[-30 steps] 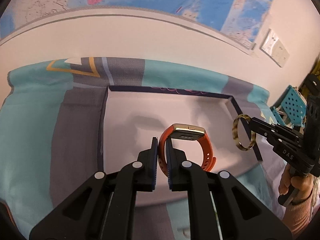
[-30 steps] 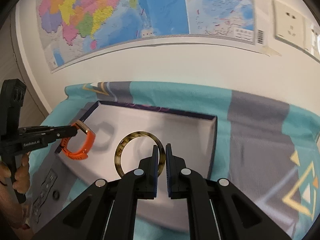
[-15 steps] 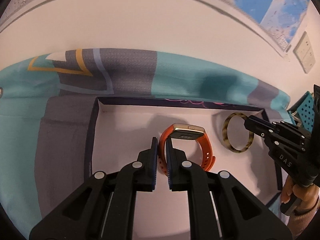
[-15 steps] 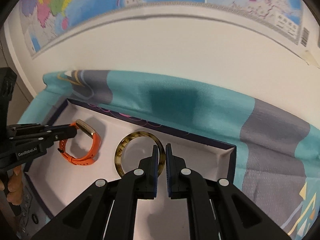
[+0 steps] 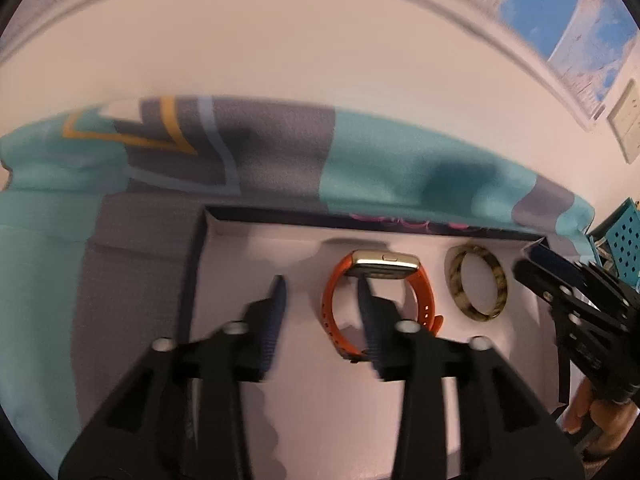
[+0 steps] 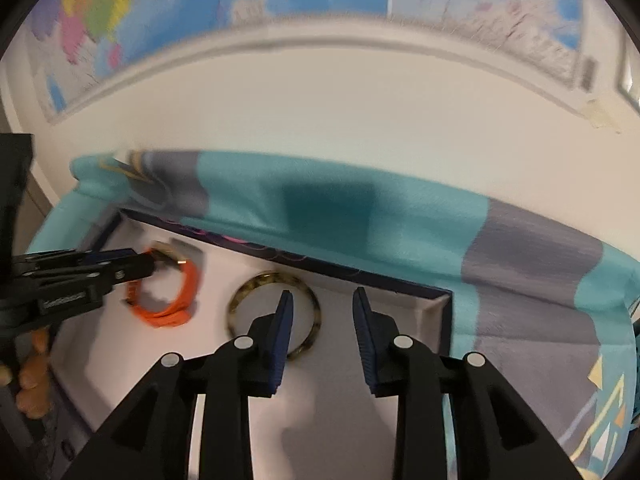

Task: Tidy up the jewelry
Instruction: 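Lift both open tools out of the box and back over the jewelry, then grasp the black ring with the left tool while the right tool moves to the dark beaded necklace, then close the right tool on the dark beaded necklace and lift it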

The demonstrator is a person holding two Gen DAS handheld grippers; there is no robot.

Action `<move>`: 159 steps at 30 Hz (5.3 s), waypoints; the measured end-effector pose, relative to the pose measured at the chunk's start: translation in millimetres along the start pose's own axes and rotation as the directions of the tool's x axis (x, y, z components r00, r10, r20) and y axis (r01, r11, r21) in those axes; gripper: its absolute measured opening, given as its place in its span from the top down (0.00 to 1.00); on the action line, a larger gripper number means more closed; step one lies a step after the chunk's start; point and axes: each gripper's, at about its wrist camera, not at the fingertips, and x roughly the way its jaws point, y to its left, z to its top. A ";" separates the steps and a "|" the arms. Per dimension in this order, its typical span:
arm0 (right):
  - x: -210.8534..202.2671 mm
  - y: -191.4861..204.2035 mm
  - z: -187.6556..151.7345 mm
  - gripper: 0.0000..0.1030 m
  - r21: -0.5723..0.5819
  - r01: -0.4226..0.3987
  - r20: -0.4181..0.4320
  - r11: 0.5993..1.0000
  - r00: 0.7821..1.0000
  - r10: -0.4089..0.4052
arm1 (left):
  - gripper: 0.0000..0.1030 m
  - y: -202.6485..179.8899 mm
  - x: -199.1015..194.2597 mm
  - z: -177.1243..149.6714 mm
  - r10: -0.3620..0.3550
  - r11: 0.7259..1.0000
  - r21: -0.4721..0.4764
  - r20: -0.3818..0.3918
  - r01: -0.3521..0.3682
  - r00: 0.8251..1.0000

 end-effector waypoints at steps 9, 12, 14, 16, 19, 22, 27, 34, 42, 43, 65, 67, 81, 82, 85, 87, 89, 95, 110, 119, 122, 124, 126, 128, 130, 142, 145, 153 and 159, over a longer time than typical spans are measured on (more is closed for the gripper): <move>-97.1 20.9 -70.6 0.65 -0.129 -0.151 0.083 0.980 0.983 0.163 | 0.48 -8.9 -86.0 -50.4 -0.004 0.986 0.163 0.205 -0.030 0.979; -111.2 30.0 -99.8 0.65 -0.162 -0.186 0.057 0.969 0.979 0.197 | 0.45 -8.1 -107.6 -74.5 -0.036 0.977 0.213 0.217 -0.012 0.975; -116.5 35.5 -118.2 0.65 -0.170 -0.205 0.031 0.964 0.977 0.213 | 0.44 -6.5 -116.7 -91.3 -0.069 0.971 0.236 0.204 0.019 0.977; -119.6 40.1 -136.1 0.65 -0.171 -0.221 0.002 0.960 0.974 0.224 | 0.44 -6.6 -118.1 -104.6 -0.071 0.968 0.248 0.197 0.020 0.978; -121.2 48.6 -158.6 0.66 -0.174 -0.221 -0.030 0.960 0.975 0.219 | 0.44 -1.9 -119.3 -124.9 -0.078 0.969 0.243 0.172 0.035 0.982; -125.7 53.0 -172.5 0.66 -0.167 -0.222 -0.039 0.961 0.975 0.219 | 0.44 3.3 -121.2 -141.7 -0.088 0.972 0.228 0.155 0.051 0.984; -131.5 53.1 -183.9 0.67 -0.144 -0.215 -0.031 0.966 0.977 0.212 | 0.43 12.1 -127.9 -166.6 -0.081 0.977 0.210 0.150 0.049 0.985; -133.7 48.5 -192.2 0.79 -0.087 -0.225 -0.030 0.971 0.974 0.223 | 0.41 24.3 -127.9 -187.2 -0.056 0.981 0.194 0.122 0.031 0.991; -119.9 37.7 -188.8 0.90 -0.001 -0.253 -0.042 0.968 0.967 0.252 | 0.41 24.4 -127.9 -193.2 -0.069 0.981 0.188 0.112 0.047 0.991; -117.4 36.8 -188.6 0.90 0.007 -0.257 -0.047 0.966 0.965 0.257 | 0.40 24.1 -127.9 -193.1 -0.070 0.981 0.189 0.110 0.048 0.991; -150.7 71.0 -199.8 0.98 -0.118 -0.305 -0.041 0.945 0.952 0.303 | 0.38 28.2 -129.3 -206.6 -0.071 0.976 0.210 0.088 0.051 0.994; -146.3 62.3 -203.1 0.85 -0.075 -0.287 -0.035 0.955 0.958 0.285 | 0.38 28.0 -128.6 -208.3 -0.075 0.974 0.218 0.081 0.055 0.994; -121.7 79.2 -204.1 0.72 -0.109 -0.240 -0.052 0.965 0.970 0.236 | 0.38 21.0 -120.9 -212.6 -0.083 0.967 0.244 0.054 0.067 0.995; -121.3 80.9 -203.7 0.75 -0.122 -0.227 -0.051 0.966 0.974 0.223 | 0.38 19.8 -120.6 -213.0 -0.083 0.966 0.250 0.053 0.067 0.995; -121.9 86.8 -203.9 0.87 -0.154 -0.214 -0.051 0.965 0.977 0.209 | 0.41 16.9 -119.4 -213.5 -0.086 0.962 0.262 0.048 0.071 0.995; -122.3 87.9 -204.3 0.90 -0.156 -0.212 -0.048 0.965 0.977 0.207 | 0.44 14.7 -117.5 -212.6 -0.086 0.961 0.266 0.044 0.071 0.995; -123.8 87.8 -203.8 0.94 -0.150 -0.219 -0.046 0.964 0.976 0.214 | 0.48 13.2 -115.5 -211.4 -0.083 0.961 0.268 0.041 0.069 0.996; -134.5 81.6 -195.5 0.98 -0.116 -0.265 -0.005 0.957 0.964 0.266 | 0.78 10.3 -114.4 -210.7 -0.080 0.959 0.275 0.032 0.068 0.996; -155.1 72.4 -174.9 0.99 -0.096 -0.289 0.081 0.953 0.952 0.297 | 0.78 5.5 -130.5 -207.0 -0.114 0.957 0.276 0.070 0.090 0.991; -168.0 69.1 -161.5 1.00 -0.108 -0.288 0.132 0.951 0.944 0.301 | 0.78 1.7 -138.4 -198.0 -0.129 0.953 0.287 0.103 0.094 0.986; -167.5 68.9 -158.2 1.00 -0.114 -0.293 0.124 0.949 0.944 0.307 | 0.78 0.4 -139.3 -195.7 -0.133 0.952 0.292 0.108 0.096 0.985; -164.0 71.0 -160.2 0.99 -0.125 -0.291 0.099 0.948 0.947 0.304 | 0.78 0.1 -139.2 -195.9 -0.137 0.951 0.293 0.107 0.101 0.985; -153.2 74.3 -167.7 0.86 -0.136 -0.283 0.039 0.950 0.956 0.290 | 0.78 -0.7 -138.7 -197.0 -0.141 0.950 0.295 0.105 0.105 0.984; -144.2 76.6 -177.8 0.70 -0.136 -0.279 -0.004 0.951 0.960 0.281 | 0.78 -0.4 -137.4 -197.9 -0.142 0.950 0.293 0.100 0.107 0.985; -131.3 79.5 -189.3 0.70 -0.148 -0.258 -0.065 0.955 0.966 0.251 | 0.78 0.3 -135.8 -198.4 -0.141 0.951 0.289 0.095 0.109 0.985; -119.1 90.7 -201.8 0.93 -0.200 -0.192 -0.078 0.961 0.981 0.180 | 0.78 1.7 -131.4 -199.5 -0.146 0.954 0.274 0.079 0.119 0.986; -121.6 89.4 -199.0 0.95 -0.187 -0.209 -0.070 0.960 0.978 0.199 | 0.78 1.9 -131.7 -199.4 -0.148 0.955 0.273 0.081 0.120 0.986; -149.5 74.5 -177.9 0.96 -0.118 -0.263 0.030 0.957 0.963 0.269 | 0.78 1.6 -135.9 -195.2 -0.154 0.954 0.273 0.096 0.123 0.983; -161.9 70.1 -163.5 0.96 -0.117 -0.264 0.078 0.957 0.959 0.274 | 0.78 0.1 -140.0 -190.4 -0.156 0.952 0.283 0.111 0.119 0.982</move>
